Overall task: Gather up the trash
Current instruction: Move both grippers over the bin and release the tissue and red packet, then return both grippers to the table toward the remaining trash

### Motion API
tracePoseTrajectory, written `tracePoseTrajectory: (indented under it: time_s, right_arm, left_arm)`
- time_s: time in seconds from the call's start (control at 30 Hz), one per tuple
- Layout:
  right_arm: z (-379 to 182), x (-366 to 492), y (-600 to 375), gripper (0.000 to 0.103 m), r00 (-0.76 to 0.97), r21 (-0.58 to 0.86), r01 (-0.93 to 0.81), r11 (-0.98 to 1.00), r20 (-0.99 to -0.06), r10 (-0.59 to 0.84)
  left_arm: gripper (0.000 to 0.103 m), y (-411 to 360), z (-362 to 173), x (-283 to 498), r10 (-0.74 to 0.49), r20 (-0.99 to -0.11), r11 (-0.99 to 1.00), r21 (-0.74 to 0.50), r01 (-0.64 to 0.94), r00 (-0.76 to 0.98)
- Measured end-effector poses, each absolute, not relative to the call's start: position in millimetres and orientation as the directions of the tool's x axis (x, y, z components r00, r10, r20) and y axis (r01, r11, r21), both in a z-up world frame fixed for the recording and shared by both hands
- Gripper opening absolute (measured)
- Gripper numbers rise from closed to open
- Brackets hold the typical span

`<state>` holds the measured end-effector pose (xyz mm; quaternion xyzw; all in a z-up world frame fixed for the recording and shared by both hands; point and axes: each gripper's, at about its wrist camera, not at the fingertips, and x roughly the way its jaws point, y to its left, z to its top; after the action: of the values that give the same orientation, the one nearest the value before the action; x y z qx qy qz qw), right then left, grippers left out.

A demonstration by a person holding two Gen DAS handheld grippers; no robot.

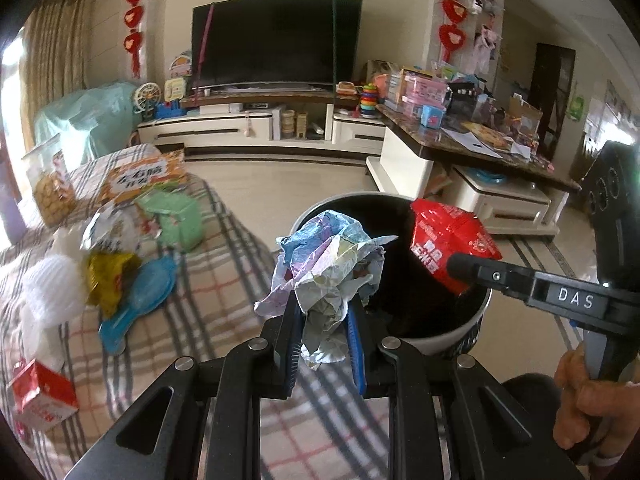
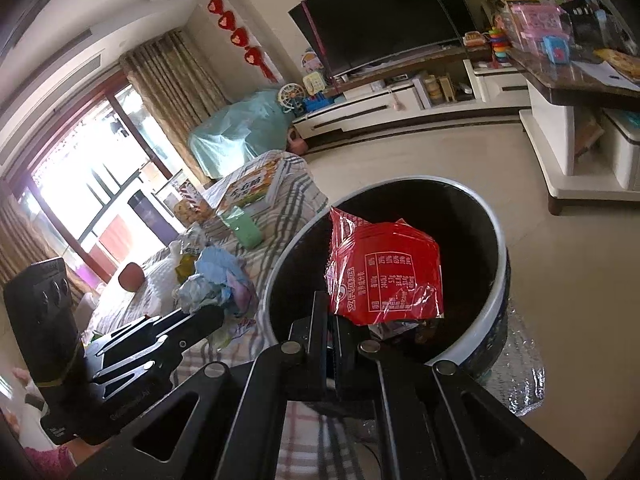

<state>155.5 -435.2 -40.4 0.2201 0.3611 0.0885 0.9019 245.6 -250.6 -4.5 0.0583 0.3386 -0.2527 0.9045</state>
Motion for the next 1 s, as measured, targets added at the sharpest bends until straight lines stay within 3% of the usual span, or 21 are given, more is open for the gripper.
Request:
tracePoseTrajectory:
  time_s: [0.53, 0.63, 0.67, 0.73, 0.8, 1.0]
  right_arm:
    - [-51, 175, -453, 0.007, 0.697, 0.481, 0.038, 0.876, -0.641, 0.322]
    - [-53, 175, -456, 0.008, 0.692, 0.488, 0.048, 0.871, -0.646, 0.323]
    - [-53, 174, -456, 0.009, 0.691, 0.492, 0.052, 0.869, -0.646, 0.324]
    - [-54, 172, -458, 0.020, 0.691, 0.502, 0.062, 0.863, -0.645, 0.325]
    - [-54, 170, -459, 0.044, 0.696, 0.507, 0.063, 0.860, -0.640, 0.326]
    - [-46, 161, -454, 0.048, 0.711, 0.495, 0.060, 0.867, -0.630, 0.311]
  left_arm:
    - [0.025, -287, -16, 282, -0.423, -0.677, 0.849, -0.065, 0.524, 0.602]
    - [0.036, -287, -16, 284, -0.425, -0.679, 0.852, -0.077, 0.518, 0.598]
    - [0.044, -287, -16, 283, -0.422, -0.680, 0.855, -0.080, 0.512, 0.599]
    - [0.050, -281, -16, 282, -0.426, -0.675, 0.860, -0.096, 0.501, 0.602]
    - [0.052, -278, -16, 279, -0.427, -0.676, 0.864, -0.107, 0.493, 0.601]
    - [0.055, -256, -18, 269, -0.418, -0.672, 0.881, -0.135, 0.454, 0.611]
